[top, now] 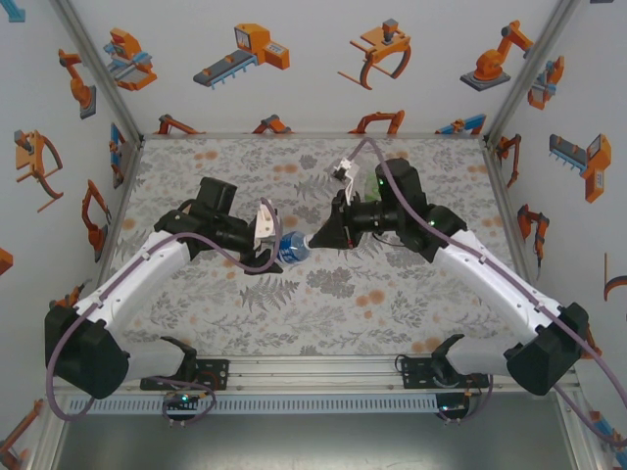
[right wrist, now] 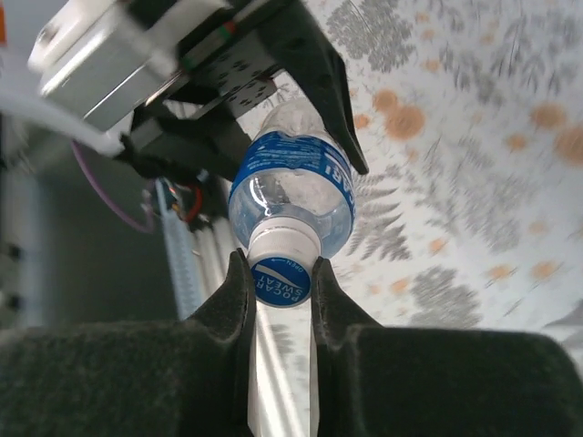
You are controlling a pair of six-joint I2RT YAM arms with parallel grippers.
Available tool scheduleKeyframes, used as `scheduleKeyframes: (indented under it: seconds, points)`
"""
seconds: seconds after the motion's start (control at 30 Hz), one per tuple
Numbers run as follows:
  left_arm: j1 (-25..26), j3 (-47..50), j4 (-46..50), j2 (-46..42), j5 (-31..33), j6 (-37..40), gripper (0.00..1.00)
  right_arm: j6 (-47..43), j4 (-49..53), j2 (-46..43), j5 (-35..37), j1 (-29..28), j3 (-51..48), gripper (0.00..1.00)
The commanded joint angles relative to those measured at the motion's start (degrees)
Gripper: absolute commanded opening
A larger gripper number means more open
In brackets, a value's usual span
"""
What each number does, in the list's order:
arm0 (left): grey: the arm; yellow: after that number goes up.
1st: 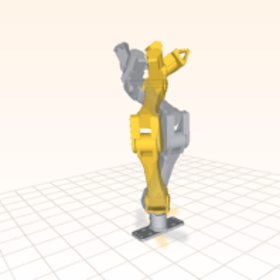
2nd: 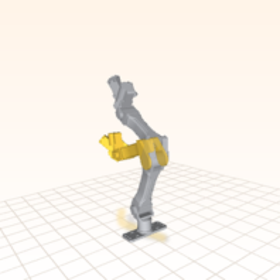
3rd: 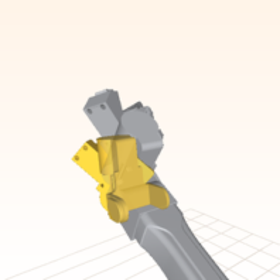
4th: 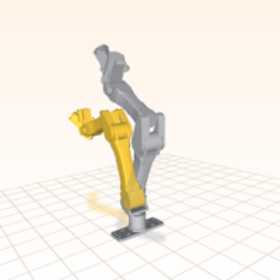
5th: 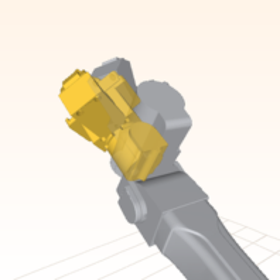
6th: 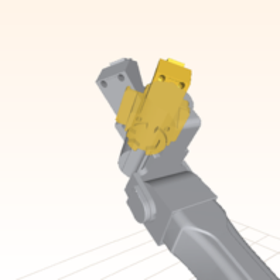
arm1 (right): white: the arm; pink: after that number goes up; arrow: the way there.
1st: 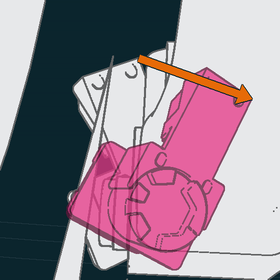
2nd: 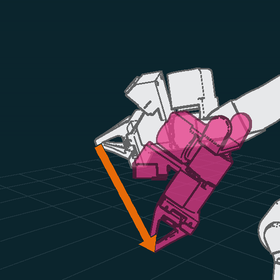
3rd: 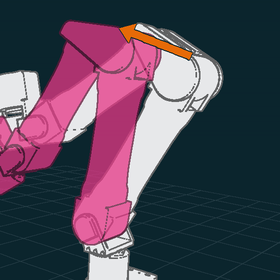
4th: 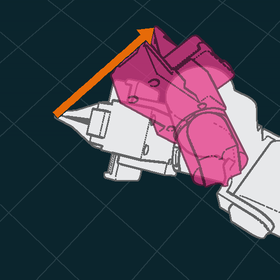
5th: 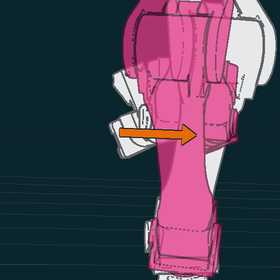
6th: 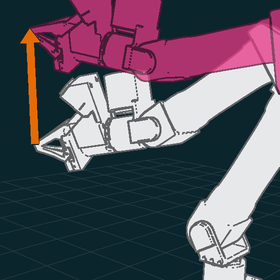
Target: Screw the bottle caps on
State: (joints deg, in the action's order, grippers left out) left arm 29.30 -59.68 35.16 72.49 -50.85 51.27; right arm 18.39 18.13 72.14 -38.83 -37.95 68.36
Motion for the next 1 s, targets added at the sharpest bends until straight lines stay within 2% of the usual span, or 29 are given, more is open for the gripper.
scheduleKeyframes:
  seconds: [0.0,0.07,0.17,0.23,0.33,0.37,0.43,0.57,0.77,0.9,0.97]
  points:
    - [0.5,-2.1,-0.3,-0.1,-2.8,0.8,0.0,33.3,1.1,-0.8,14.7,0.2,-0.4,0.0]
    - [0.5,-2.2,-0.5,0.1,-2.8,0.7,0.0,43.4,4.9,0.1,15.8,0.2,0.1,0.0]
    - [0.5,-2.2,-0.4,0.2,-2.8,0.4,0.0,50.7,3.7,1.4,14.4,0.2,-0.8,0.0]
    - [0.5,-2.1,-0.4,0.0,-2.7,0.4,0.0,52.3,1.6,1.0,15.3,0.0,-1.9,0.0]
    - [0.5,-2.1,-0.5,0.1,-2.8,0.5,0.0,49.9,0.8,0.6,16.2,-0.1,-1.7,0.01]
    - [0.5,-2.2,-0.4,0.0,-2.8,0.5,0.0,48.2,1.1,0.6,16.5,-0.1,-1.2,0.09]
    - [0.6,-2.1,-0.4,0.3,-2.8,0.5,0.0,42.6,1.5,0.2,17.0,0.1,0.4,0.28]
    - [0.6,-2.3,-0.5,0.3,-2.9,0.4,0.0,26.6,1.0,-0.4,15.4,0.5,3.9,0.57]
    - [0.6,-1.9,-0.4,-0.4,-3.3,0.7,0.0,-4.3,1.1,-2.1,5.0,0.6,6.4,0.58]
    - [0.8,-1.8,-0.4,-0.4,-4.2,0.8,0.0,-27.9,5.2,-3.1,-8.0,0.5,7.0,0.58]
    - [0.8,-1.8,-0.3,-0.4,-4.4,0.9,0.0,-38.0,8.5,-3.4,-11.7,0.5,7.3,0.58]
